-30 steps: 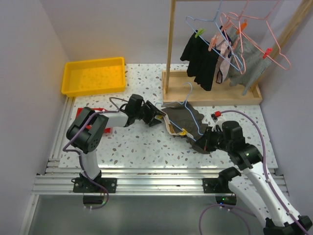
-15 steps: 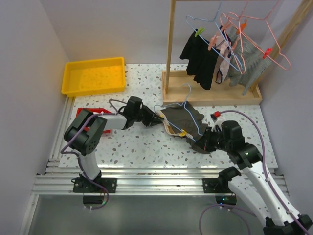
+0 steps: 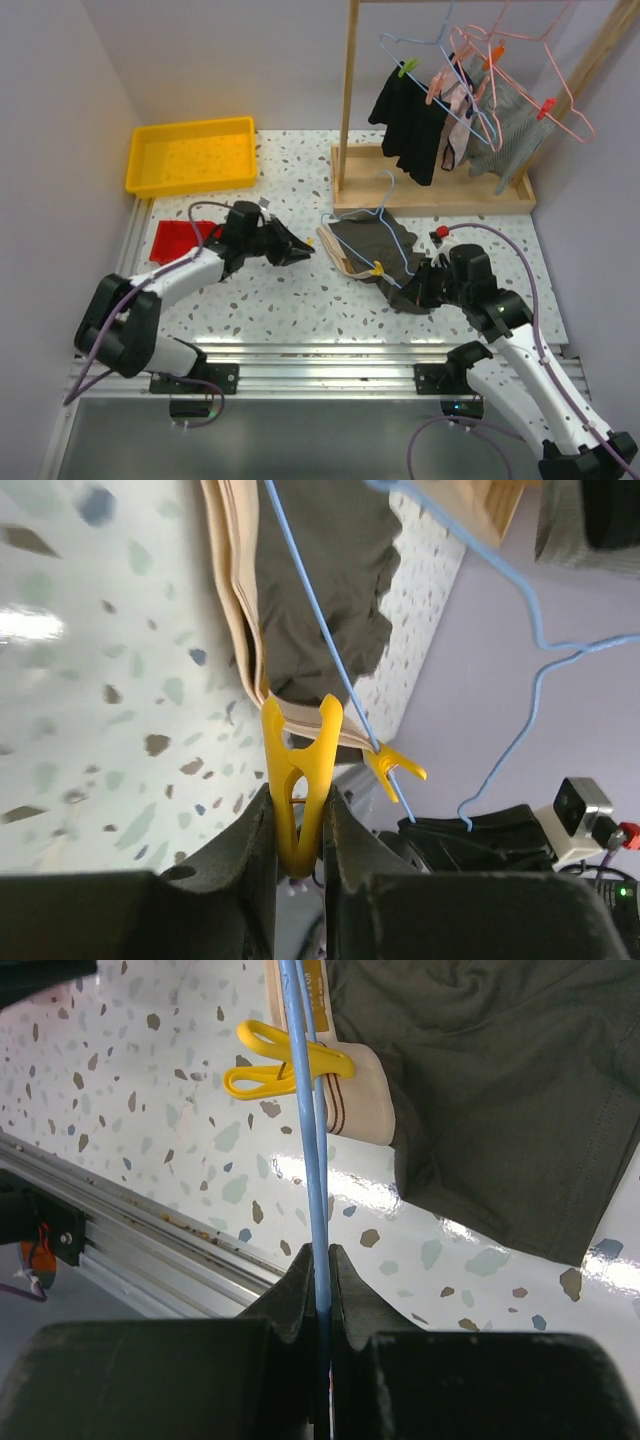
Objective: Remove the underwear clipped to the hanger
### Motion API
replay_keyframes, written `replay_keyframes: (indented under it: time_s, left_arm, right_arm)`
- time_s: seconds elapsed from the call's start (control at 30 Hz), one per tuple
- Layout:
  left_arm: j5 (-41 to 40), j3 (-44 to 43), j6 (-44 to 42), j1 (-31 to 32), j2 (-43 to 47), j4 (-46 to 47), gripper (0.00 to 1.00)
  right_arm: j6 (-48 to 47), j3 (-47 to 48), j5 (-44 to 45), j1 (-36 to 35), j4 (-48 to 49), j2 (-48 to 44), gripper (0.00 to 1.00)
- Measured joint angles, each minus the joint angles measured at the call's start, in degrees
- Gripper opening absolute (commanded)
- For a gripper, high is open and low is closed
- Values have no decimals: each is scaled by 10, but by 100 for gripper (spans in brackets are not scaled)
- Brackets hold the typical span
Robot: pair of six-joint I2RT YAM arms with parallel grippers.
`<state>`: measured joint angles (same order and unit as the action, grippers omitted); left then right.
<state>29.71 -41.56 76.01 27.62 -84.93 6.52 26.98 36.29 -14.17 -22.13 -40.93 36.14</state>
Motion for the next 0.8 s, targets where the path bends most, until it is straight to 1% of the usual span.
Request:
replay_keyframes:
  time_s: [0.07, 0.17, 0.27, 0.33, 0.4, 0.47, 0.53, 0.63, 0.7, 0.73, 0.8]
  left_arm:
    - [-40, -2, -47, -31, 67, -80, 0]
    - [-101, -16, -120, -109, 164, -177, 0]
    - [-124, -23, -189, -219, 221, -225, 0]
    - [-120, -18, -229, -291, 218, -243, 0]
    - [-116, -1, -260, -348, 195, -255, 0]
    - [-116, 16, -277, -385, 172, -272, 0]
    - [-116, 27, -292, -409, 158, -291, 0]
    - [-115, 26, -306, -423, 150, -299, 0]
    - [-116, 19, -311, -427, 146, -301, 18]
    - [-119, 14, -313, -429, 145, -302, 29]
    - [-124, 6, -318, -431, 144, -302, 47]
  right_arm:
    - [0, 0, 0, 0, 0, 0, 0]
    - [0, 0, 0, 0, 0, -2, 0]
    - [0, 0, -1, 0, 0, -2, 0]
    - [0, 0, -1, 0, 0, -2, 0]
    - [0, 0, -1, 0, 0, -2, 0]
    - [0, 0, -2, 0, 0, -2, 0]
    - [0, 0, -3, 0, 0, -2, 0]
    - [0, 0, -3, 0, 0, -2, 0]
    - [0, 0, -3, 0, 0, -2, 0]
    - [0, 0, -3, 0, 0, -2, 0]
    - [0, 0, -3, 0, 0, -2, 0]
